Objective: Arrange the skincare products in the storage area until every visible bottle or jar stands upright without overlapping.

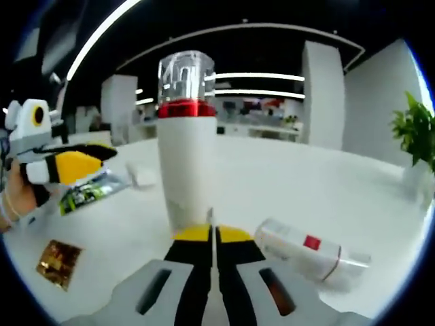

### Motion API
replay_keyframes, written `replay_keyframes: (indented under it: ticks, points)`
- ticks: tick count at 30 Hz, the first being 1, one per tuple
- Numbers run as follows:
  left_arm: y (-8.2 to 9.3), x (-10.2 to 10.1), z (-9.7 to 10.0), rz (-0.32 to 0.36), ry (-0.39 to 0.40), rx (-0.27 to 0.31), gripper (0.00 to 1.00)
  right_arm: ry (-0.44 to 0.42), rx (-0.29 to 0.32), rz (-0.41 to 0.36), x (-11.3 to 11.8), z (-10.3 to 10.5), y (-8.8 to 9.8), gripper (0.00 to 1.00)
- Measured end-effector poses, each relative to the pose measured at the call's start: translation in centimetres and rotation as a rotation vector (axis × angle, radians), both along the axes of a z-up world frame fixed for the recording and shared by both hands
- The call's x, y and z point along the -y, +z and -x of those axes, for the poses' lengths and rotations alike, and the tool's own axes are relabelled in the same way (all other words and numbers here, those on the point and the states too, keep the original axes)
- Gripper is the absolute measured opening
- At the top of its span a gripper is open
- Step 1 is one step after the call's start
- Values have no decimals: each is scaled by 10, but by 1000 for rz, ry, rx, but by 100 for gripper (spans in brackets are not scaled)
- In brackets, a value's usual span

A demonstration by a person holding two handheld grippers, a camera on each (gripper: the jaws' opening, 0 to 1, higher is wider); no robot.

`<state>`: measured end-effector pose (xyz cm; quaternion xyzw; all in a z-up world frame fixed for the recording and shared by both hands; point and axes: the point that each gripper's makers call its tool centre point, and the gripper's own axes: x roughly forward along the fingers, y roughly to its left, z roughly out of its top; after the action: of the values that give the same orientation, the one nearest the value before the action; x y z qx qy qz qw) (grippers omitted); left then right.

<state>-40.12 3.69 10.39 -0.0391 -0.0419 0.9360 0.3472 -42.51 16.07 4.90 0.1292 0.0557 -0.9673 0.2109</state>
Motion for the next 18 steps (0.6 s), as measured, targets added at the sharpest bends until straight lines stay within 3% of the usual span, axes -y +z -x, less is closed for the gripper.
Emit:
replay_keyframes:
  ticks: [3, 6, 10, 15, 18]
  points:
    - [20, 2, -5, -38, 1, -25, 30, 22, 11, 17, 9, -5, 2, 2]
    - [29, 3, -16, -64, -13, -46, 30, 42, -8, 32, 15, -7, 7, 2]
    - [18, 3, -21, -25, -24, -41, 32, 73, -7, 27, 21, -12, 7, 5]
    - [5, 11, -13, -32, -16, -3, 32, 56, -55, -68, 14, -5, 9, 27]
    - [4, 12, -14, -10, -14, -19, 32, 72, -61, -66, 16, 1, 6, 31]
